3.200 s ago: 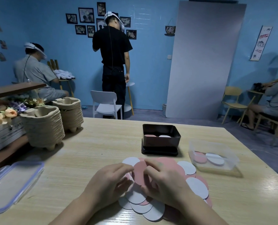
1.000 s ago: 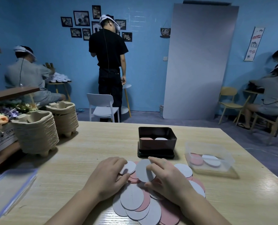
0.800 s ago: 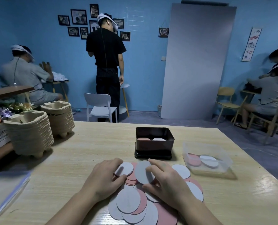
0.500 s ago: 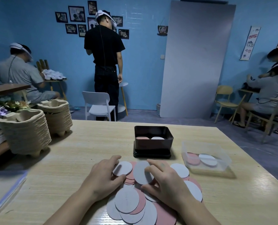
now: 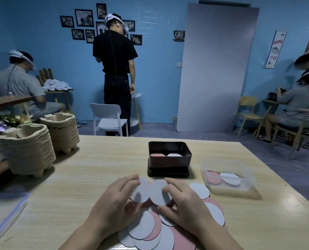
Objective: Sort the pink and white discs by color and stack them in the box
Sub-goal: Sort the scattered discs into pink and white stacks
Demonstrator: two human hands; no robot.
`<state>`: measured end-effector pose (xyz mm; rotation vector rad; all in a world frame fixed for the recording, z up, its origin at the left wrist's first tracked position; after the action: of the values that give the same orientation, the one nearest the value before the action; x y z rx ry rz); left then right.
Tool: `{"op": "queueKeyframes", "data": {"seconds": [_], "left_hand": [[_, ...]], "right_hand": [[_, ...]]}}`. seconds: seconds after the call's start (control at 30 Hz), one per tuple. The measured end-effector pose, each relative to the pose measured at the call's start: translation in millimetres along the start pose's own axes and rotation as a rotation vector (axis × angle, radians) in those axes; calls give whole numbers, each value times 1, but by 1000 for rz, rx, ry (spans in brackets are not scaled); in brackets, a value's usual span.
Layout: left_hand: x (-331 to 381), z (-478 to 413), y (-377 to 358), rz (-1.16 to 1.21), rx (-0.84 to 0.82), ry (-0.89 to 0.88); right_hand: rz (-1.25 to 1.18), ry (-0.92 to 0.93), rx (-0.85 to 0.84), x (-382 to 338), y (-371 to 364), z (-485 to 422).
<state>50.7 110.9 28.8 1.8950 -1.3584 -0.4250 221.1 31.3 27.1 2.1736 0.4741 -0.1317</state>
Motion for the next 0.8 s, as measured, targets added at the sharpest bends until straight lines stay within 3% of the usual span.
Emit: {"op": "queueKeyframes", "data": {"seconds": [0.2, 0.53, 0.8], "left_hand": [[1, -2, 8, 68, 87, -10], [24, -4, -15, 49, -20, -181], [11, -2, 1, 140, 14, -75]], "right_hand": [[-2, -12, 37, 2, 5, 0], [50, 205, -1, -23, -1, -4], [-86, 158, 53, -15, 4, -3]]}}
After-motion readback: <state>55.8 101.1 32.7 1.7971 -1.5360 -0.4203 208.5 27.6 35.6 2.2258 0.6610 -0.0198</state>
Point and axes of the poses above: each hand's wrist, its own z-axis away from the middle knuckle, its own y-axis out of the back of the hand, x = y × z, the point moved 9 cm from there along -z, towards the middle knuckle, and after that the axes turned 3 degrees about -z, right-handed, at the moved point
